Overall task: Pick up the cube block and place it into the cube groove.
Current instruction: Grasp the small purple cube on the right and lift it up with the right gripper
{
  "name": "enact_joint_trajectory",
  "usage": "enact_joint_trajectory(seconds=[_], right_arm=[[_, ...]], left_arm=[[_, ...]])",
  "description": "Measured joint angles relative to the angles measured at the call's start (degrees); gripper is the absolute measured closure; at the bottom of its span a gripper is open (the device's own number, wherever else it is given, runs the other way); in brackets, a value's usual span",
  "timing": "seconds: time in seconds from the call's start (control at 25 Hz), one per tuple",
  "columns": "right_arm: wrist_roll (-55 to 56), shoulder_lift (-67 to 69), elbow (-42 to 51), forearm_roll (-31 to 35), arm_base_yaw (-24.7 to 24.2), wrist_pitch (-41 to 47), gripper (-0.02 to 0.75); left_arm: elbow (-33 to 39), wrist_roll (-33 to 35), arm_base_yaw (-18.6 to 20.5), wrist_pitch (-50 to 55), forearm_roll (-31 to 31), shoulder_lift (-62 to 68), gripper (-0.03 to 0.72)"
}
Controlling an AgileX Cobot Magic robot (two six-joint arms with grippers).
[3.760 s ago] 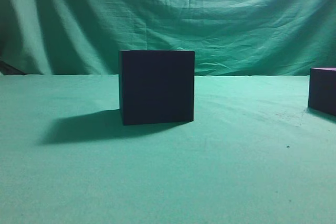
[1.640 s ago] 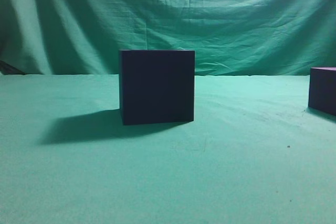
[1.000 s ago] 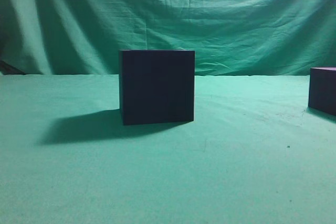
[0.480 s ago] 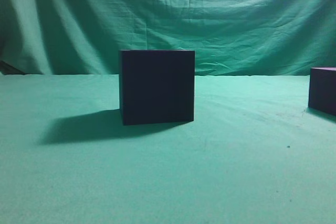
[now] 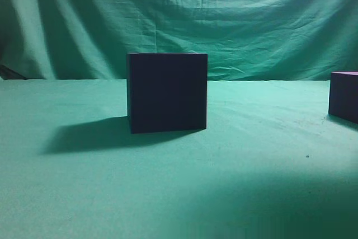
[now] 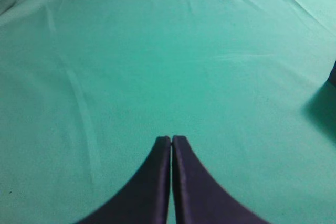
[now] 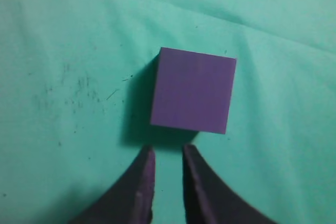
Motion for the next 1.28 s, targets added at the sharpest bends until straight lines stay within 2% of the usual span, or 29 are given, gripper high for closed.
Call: enact_joint_trajectory(seconds=[0.08, 0.28, 0.36, 0.76, 0.8, 0.84, 0.92, 1.0, 1.04, 1.08, 1.28], right_arm=[[0.8, 3.0, -0.8, -0.1, -0.1, 0.0, 0.545], [3.9, 8.7, -2.6, -0.4, -0.1, -0.5, 0.223], [5.0, 10.2, -2.9, -1.1, -0.2, -1.6, 0.150], [8.6, 16.3, -3.0, -5.1, -0.2, -5.4, 0.158], [8.7, 16.5, -3.0, -5.2, -0.2, -6.0, 0.211], [8.7, 16.7, -3.0, -5.3, -0.2, -6.5, 0.215], [8.8, 16.9, -3.0, -5.5, -0.2, -7.0, 0.302], [9.1, 16.9, -3.0, -5.5, -0.2, -6.9, 0.295], [9.3, 16.9, -3.4, -5.6, -0.2, -6.4, 0.295], [9.3, 16.9, -3.9, -5.6, -0.2, -5.1, 0.337], [9.7, 16.9, -12.6, -4.6, 0.1, 4.2, 0.322]], left_arm=[[0.0, 0.0, 0.0, 0.0, 0.0, 0.0, 0.688], [0.0, 0.0, 0.0, 0.0, 0.0, 0.0, 0.688], [0.0, 0.0, 0.0, 0.0, 0.0, 0.0, 0.688], [0.0, 0.0, 0.0, 0.0, 0.0, 0.0, 0.688], [0.0, 0.0, 0.0, 0.0, 0.0, 0.0, 0.688], [0.0, 0.0, 0.0, 0.0, 0.0, 0.0, 0.688], [0.0, 0.0, 0.0, 0.0, 0.0, 0.0, 0.688], [0.0, 0.0, 0.0, 0.0, 0.0, 0.0, 0.688], [0.0, 0.0, 0.0, 0.0, 0.0, 0.0, 0.688], [0.0, 0.0, 0.0, 0.0, 0.0, 0.0, 0.688], [0.0, 0.0, 0.0, 0.0, 0.0, 0.0, 0.688]])
